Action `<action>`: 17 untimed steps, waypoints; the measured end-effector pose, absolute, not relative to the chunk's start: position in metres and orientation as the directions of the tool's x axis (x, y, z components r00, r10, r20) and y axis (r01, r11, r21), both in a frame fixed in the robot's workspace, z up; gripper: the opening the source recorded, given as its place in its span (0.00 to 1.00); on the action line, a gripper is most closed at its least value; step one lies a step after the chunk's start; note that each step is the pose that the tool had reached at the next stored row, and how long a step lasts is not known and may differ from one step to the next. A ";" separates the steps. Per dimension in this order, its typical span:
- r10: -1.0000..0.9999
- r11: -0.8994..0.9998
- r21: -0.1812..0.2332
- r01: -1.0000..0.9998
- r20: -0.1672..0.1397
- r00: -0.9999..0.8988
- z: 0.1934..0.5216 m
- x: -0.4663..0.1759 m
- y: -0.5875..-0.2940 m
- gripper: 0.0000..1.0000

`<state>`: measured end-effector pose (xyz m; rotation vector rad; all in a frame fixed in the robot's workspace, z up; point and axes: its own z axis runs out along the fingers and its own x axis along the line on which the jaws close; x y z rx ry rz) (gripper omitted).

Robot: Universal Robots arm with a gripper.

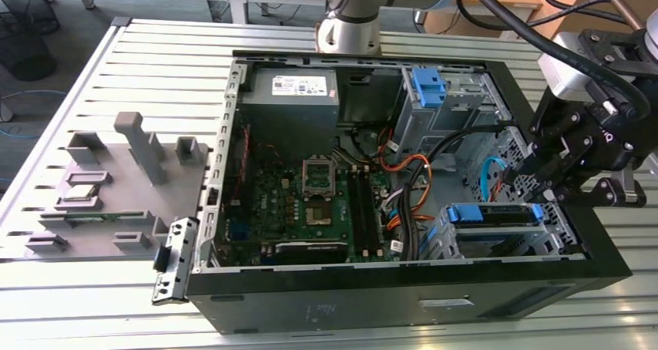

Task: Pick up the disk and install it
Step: 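Insert the first disk wire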

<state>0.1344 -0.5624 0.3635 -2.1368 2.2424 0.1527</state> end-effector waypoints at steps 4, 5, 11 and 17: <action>-0.994 0.045 0.045 -0.998 -0.097 -0.049 0.363 0.135 -0.562 0.42; -0.994 0.043 0.045 -0.998 -0.097 -0.047 0.363 0.135 -0.562 0.42; -0.995 0.034 0.055 -0.998 -0.096 -0.039 0.363 0.137 -0.561 0.42; -0.995 0.027 0.060 -0.998 -0.096 -0.033 0.363 0.138 -0.555 0.42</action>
